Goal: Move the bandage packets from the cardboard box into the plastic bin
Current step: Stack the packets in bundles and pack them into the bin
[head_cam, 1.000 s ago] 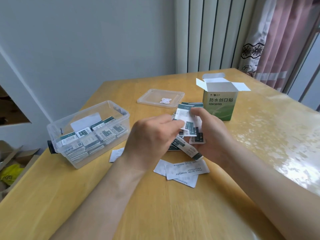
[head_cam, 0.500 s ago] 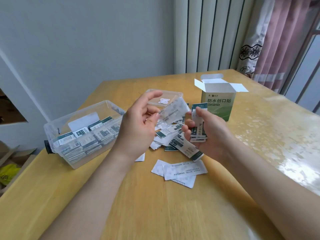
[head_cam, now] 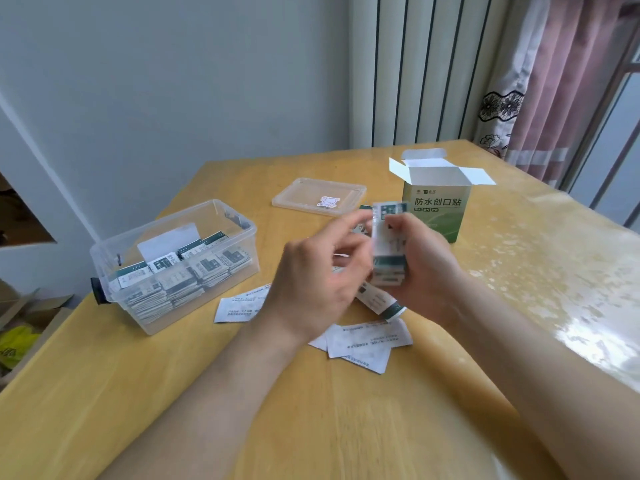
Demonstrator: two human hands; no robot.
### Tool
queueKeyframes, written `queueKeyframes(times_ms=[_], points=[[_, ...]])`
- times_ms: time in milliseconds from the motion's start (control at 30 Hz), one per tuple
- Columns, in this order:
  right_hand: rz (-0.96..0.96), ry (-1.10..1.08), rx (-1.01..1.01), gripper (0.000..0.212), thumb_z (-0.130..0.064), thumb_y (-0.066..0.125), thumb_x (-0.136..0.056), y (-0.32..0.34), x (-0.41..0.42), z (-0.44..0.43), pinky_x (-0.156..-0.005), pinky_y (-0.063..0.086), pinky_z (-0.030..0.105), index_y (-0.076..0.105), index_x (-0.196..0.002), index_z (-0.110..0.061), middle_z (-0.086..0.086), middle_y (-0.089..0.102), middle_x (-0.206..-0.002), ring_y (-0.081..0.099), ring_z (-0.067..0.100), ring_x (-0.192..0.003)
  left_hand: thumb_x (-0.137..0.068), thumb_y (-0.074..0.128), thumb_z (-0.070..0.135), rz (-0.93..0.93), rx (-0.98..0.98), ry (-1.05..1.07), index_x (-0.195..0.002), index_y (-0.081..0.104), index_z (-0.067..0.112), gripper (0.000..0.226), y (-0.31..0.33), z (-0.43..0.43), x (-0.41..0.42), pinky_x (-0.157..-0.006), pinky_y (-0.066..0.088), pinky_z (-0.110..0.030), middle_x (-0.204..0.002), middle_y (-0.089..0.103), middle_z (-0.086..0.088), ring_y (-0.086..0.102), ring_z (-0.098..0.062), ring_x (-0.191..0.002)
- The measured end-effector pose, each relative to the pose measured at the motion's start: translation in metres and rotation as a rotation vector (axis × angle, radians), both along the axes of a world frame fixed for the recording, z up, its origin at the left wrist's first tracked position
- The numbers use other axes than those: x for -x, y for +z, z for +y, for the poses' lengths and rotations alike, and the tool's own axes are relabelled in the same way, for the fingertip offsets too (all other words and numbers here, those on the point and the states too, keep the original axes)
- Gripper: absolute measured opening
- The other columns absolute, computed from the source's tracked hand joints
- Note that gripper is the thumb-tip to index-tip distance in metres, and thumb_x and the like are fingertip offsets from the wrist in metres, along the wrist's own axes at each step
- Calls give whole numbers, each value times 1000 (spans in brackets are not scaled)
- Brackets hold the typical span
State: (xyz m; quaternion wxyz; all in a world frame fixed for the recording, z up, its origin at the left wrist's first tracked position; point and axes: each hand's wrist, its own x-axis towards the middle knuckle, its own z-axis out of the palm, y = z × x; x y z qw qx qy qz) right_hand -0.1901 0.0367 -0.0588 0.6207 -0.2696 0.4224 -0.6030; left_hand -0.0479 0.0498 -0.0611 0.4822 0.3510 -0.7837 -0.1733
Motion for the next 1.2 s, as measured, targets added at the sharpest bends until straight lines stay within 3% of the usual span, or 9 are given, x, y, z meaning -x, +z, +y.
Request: queueKeyframes(times_ms=[67, 167, 300, 533, 667, 767, 933, 1100, 1200], points=[[-18, -34, 32, 22, -14, 40, -97, 4, 10, -2, -67, 53, 38, 59, -89, -4, 13, 61, -73, 64, 28, -72, -91, 61, 25, -180, -61, 188, -124, 62, 23, 33, -3, -10, -10, -85, 54, -27, -104, 72, 6, 66, -9, -97], [25, -22, 72, 19, -10, 38, -96, 7, 21, -4, -55, 53, 34, 54, -96, -2, 11, 54, -68, 60, 25, -60, -90, 56, 50, -740, -230, 364, -123, 54, 24, 42, -12, -21, -18, -77, 44, -33, -107, 65, 1, 57, -23, -104], [503, -48, 76, 13, 0, 44, -89, 2, 27, -6, -43, 34, 25, 56, -86, -5, 5, 39, -63, 43, 17, -49, -94, 49, 36, -872, -99, 379, -98, 60, 18, 21, -16, -26, -17, -63, 39, -33, -88, 64, -3, 60, -29, -87], [800, 78, 40, 19, -13, 54, -94, -4, 29, -9, -36, 18, 15, 45, -77, -12, 2, 31, -59, 23, 10, -41, -86, 57, 24, -508, -41, 364, -75, 67, 12, 19, -8, -26, -27, -59, 50, -37, -63, 62, -7, 57, -31, -67], [549, 166, 7, 29, -40, 62, -91, -7, 27, -10, -39, 20, 20, 55, -92, -12, 2, 42, -65, 24, 10, -46, -83, 68, 20, -166, -46, 301, -78, 75, 12, 12, -1, -25, -28, -60, 54, -43, -67, 69, -9, 62, -31, -66], [345, 155, -21, 29, -35, 64, -91, -11, 21, -11, -39, 20, 20, 60, -99, -7, 1, 46, -61, 24, 10, -46, -84, 56, 23, -381, 130, 130, -78, 73, 14, 20, -5, -20, -24, -52, 47, -39, -61, 64, -3, 56, -25, -58], [422, -82, -33, 10, -5, 59, -91, -9, 23, -9, -32, 26, 18, 64, -82, -2, 2, 53, -54, 35, 8, -39, -88, 51, 20, -636, 264, 39, -85, 71, 14, 22, -9, -21, -20, -53, 50, -37, -65, 63, -1, 58, -23, -61], [599, -433, 177, 22, -17, 61, -93, -4, 35, -11, -48, 38, 21, 65, -72, -14, 3, 58, -69, 44, 12, -59, -83, 73, 16, -227, -155, 239, -94, 77, 17, 12, -2, -24, -24, -73, 54, -27, -83, 75, 2, 67, -15, -76], [612, -570, 332, 24, -16, 65, -90, -1, 36, -10, -62, 48, 33, 65, -67, -21, 1, 60, -69, 52, 16, -69, -84, 72, 5, 180, -604, 180, -93, 75, 9, 10, 2, -27, -26, -64, 58, -27, -75, 75, -1, 71, -15, -68]])
